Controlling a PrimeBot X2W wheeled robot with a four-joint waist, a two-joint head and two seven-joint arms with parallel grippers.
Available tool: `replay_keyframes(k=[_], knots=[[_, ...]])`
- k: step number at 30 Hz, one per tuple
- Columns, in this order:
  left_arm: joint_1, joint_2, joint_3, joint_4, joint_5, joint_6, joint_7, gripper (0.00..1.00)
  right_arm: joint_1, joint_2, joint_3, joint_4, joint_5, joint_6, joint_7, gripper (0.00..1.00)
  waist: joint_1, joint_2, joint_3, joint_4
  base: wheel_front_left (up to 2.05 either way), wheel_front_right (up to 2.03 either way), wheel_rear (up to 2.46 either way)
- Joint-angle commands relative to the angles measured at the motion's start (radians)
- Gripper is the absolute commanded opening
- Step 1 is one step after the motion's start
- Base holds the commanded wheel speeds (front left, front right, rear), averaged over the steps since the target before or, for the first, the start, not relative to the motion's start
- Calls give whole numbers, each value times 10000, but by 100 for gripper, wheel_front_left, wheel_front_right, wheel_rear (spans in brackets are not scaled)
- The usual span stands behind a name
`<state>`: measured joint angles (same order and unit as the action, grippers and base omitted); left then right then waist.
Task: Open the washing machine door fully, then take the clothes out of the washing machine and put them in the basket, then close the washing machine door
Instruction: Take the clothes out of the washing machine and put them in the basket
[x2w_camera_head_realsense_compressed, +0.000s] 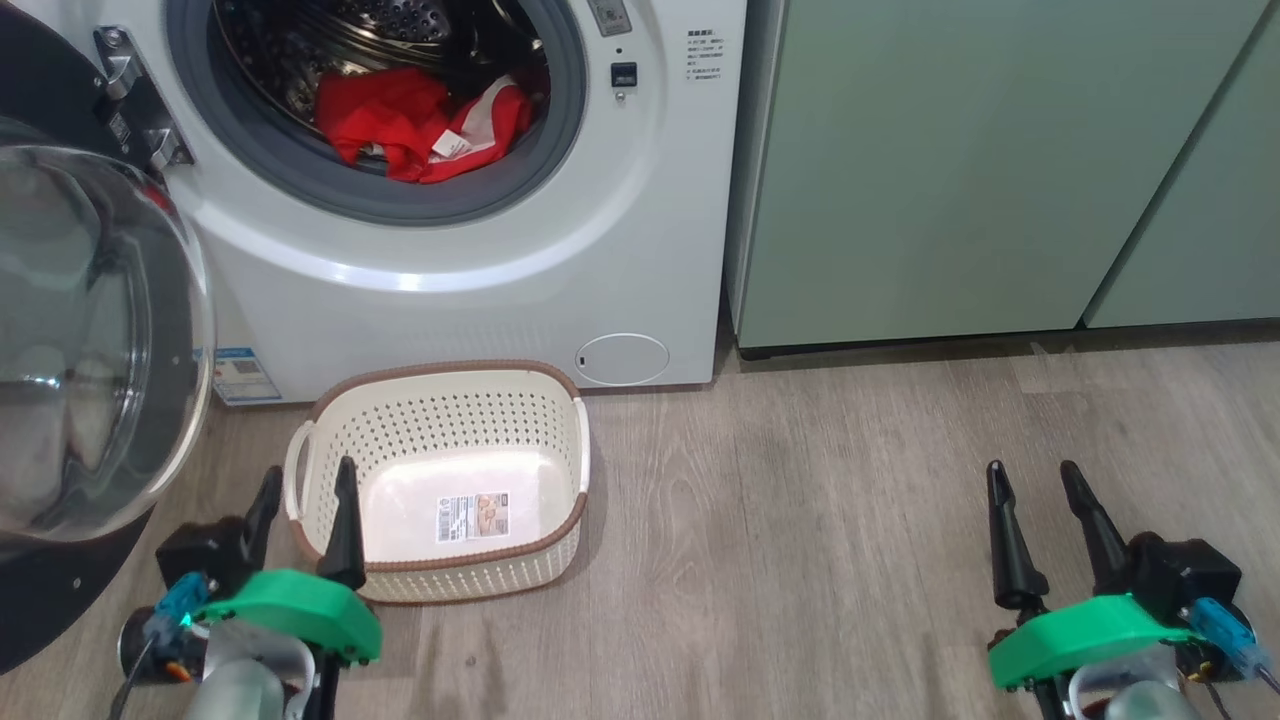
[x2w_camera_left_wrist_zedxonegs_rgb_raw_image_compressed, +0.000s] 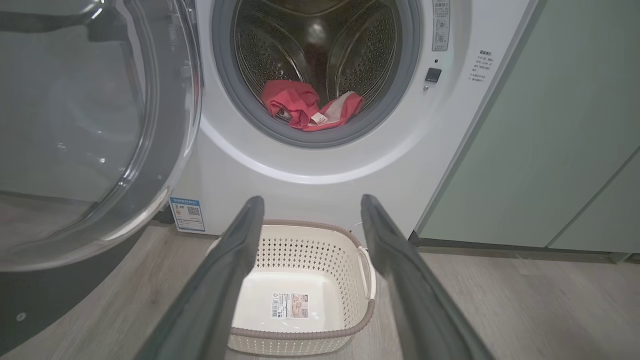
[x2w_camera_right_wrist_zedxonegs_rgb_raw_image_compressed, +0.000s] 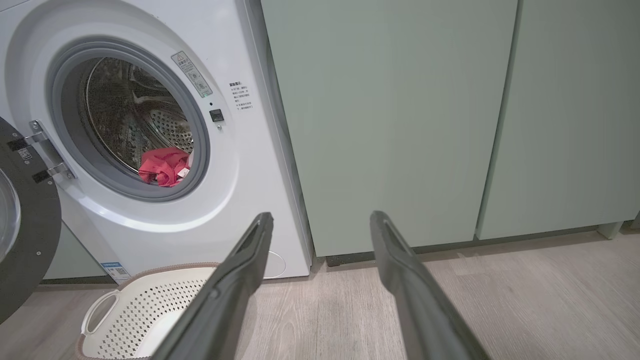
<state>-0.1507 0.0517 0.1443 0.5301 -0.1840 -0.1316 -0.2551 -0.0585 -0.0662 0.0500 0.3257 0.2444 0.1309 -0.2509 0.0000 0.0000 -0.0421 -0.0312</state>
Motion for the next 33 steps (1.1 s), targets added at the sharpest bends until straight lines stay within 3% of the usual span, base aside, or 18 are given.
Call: replay_keyframes(k=[1, 10, 33], knots=[[-419, 207, 180, -306, -196, 10, -67, 100, -248, -74, 239, -261, -74, -2, -109, 100, 0, 0, 5, -6, 43, -43, 0], [-505, 282, 98, -264, -388, 10, -67, 100, -213, -49, 238, -250, -49, -2, -109, 100, 0, 0, 76, -6, 112, -112, 0], [-912, 109, 409, -179, -395, 39, -67, 100, -358, -37, 258, -242, -31, -2, -109, 100, 0, 0, 342, -17, 198, -197, -1]])
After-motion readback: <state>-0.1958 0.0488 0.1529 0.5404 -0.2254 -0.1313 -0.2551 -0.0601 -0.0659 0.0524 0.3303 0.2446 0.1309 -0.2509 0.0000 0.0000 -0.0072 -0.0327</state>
